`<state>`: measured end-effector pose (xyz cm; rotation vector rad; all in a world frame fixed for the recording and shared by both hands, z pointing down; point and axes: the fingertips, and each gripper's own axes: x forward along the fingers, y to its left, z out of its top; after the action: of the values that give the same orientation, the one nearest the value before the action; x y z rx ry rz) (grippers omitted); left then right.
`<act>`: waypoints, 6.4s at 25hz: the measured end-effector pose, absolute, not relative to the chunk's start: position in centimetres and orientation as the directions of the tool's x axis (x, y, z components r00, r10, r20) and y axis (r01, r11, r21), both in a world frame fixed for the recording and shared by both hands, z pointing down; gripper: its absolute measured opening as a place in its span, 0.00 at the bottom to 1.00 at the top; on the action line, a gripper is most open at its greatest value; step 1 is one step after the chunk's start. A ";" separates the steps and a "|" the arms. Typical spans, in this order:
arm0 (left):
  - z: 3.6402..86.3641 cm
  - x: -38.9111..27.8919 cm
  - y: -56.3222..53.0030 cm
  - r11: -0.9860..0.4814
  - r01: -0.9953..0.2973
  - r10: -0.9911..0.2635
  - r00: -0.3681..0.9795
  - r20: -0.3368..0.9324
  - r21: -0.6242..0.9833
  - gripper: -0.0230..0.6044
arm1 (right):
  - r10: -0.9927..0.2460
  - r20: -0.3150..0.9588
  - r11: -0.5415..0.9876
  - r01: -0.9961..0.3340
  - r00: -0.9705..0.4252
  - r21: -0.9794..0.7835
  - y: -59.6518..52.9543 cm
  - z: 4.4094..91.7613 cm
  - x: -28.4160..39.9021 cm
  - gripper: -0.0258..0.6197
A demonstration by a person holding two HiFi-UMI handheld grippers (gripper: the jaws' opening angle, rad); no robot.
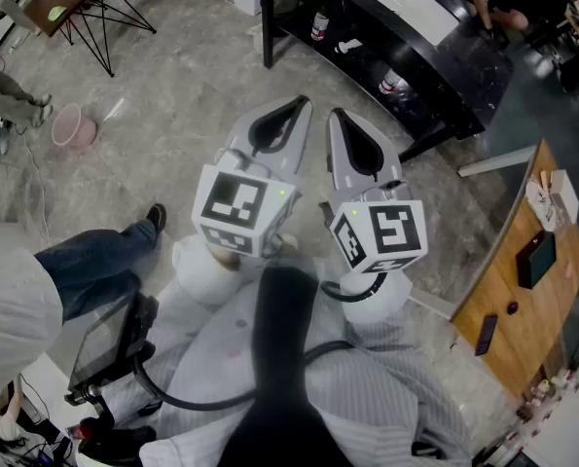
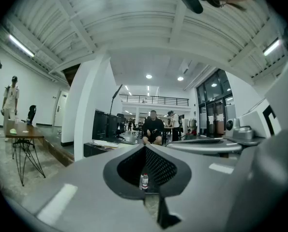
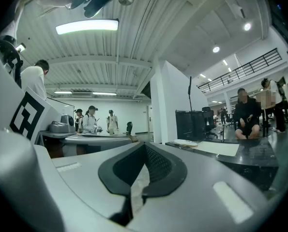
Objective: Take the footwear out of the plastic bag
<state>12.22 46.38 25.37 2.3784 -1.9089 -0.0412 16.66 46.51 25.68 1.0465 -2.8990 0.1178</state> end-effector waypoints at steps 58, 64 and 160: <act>36.4 -13.6 -21.9 -0.330 -0.892 -0.830 0.430 0.356 0.308 0.04 | -0.619 0.349 0.679 -0.703 -0.703 -0.212 -22.3 36.1 -1.4 0.06; 39.2 -16.6 -24.8 -0.431 -0.769 -0.639 0.629 0.443 0.471 0.20 | -0.458 0.473 0.541 -0.659 -0.752 -0.523 -25.1 42.2 2.7 0.06; 35.1 -20.2 -29.8 -0.466 -0.755 -0.614 0.652 0.446 0.461 0.05 | -0.306 0.277 0.769 -0.408 -0.911 -0.492 -25.2 33.6 7.3 0.15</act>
<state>-20.23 -29.81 35.10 2.2285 -1.0571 0.2864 7.26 -25.20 33.64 0.5662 -2.7819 0.8361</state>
